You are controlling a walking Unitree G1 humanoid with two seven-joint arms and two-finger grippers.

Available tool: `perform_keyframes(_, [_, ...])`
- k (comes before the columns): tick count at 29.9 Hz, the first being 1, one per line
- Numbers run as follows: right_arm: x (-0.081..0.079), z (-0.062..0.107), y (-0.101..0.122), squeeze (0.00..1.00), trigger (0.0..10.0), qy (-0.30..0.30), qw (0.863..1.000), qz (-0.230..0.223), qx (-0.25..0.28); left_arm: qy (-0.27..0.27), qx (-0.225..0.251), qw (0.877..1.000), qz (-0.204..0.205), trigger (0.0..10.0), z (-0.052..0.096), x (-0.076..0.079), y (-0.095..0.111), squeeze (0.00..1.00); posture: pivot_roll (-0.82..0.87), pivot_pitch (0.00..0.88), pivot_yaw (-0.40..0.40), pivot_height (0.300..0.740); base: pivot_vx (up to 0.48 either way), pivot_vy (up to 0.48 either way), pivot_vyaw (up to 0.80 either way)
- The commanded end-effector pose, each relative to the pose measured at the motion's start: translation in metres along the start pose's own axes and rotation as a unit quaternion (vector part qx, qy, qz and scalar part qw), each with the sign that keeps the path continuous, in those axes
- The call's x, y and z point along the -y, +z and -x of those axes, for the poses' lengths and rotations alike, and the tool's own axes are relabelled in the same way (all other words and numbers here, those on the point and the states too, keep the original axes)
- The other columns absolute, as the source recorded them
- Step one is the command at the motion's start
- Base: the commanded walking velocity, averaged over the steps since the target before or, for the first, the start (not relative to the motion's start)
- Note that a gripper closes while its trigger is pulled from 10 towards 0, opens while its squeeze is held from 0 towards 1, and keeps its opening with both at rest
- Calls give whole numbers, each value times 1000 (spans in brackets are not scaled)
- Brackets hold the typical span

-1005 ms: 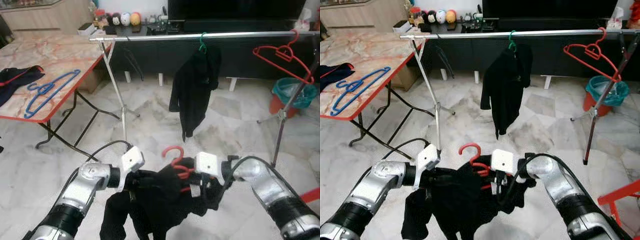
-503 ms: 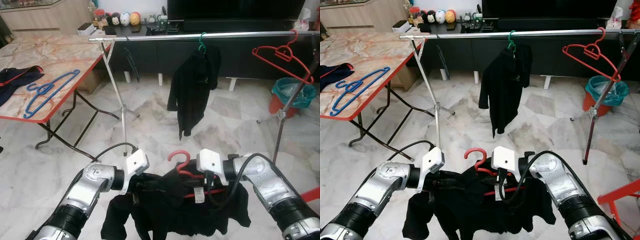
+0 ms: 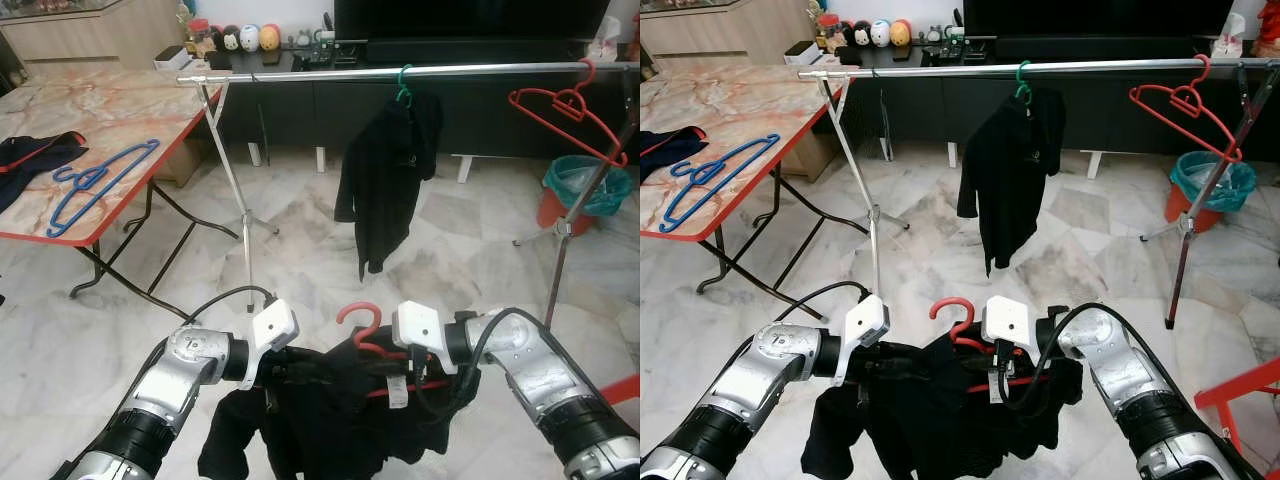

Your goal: Hang hanger

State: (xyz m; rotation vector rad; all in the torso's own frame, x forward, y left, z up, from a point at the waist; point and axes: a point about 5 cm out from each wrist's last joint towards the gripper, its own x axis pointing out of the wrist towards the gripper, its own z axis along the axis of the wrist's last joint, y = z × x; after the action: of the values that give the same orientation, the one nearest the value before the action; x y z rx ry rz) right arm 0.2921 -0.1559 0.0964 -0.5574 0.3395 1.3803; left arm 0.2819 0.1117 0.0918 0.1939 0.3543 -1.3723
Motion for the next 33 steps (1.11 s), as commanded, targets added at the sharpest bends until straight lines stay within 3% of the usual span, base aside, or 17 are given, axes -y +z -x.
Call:
perform_keyframes(1, [-4,-2,0,0,0,15,1000,3,-4,1,9,1000,-13,0,4,-2,4,0,-3,39,79,740,0,0,0])
perform_keyframes(7, [-11,-2,-2,0,0,51,999,-6,-13,2,9,1000,-13,0,4,-2,4,0,-2,41,78,740,0,0,0])
perform_keyframes(28, [-16,-5,-1,0,0,62,998,-18,-4,19,13,999,-22,0,5,-4,5,0,0,40,79,740,0,0,0])
perform_keyframes(29, [-16,-5,-1,0,0,62,998,-18,-4,25,11,999,-25,1804,6,-5,5,0,3,42,79,740,0,0,0])
perform_keyframes(30, [-15,-5,0,0,0,62,998,-19,-4,30,9,999,-28,4980,6,-6,4,0,3,42,79,740,0,0,0])
perform_keyframes(31, [-15,-5,0,0,0,61,998,-19,-4,34,8,999,-28,9333,8,-7,3,0,3,43,79,740,0,0,0])
perform_keyframes(32, [-15,-5,0,0,0,61,998,-19,-5,35,11,999,-25,10000,8,-7,4,0,4,43,78,740,0,0,0])
perform_keyframes(33, [-15,-4,-1,0,0,61,998,-18,-7,36,19,999,-20,10000,9,-7,5,0,5,44,77,740,0,0,0])
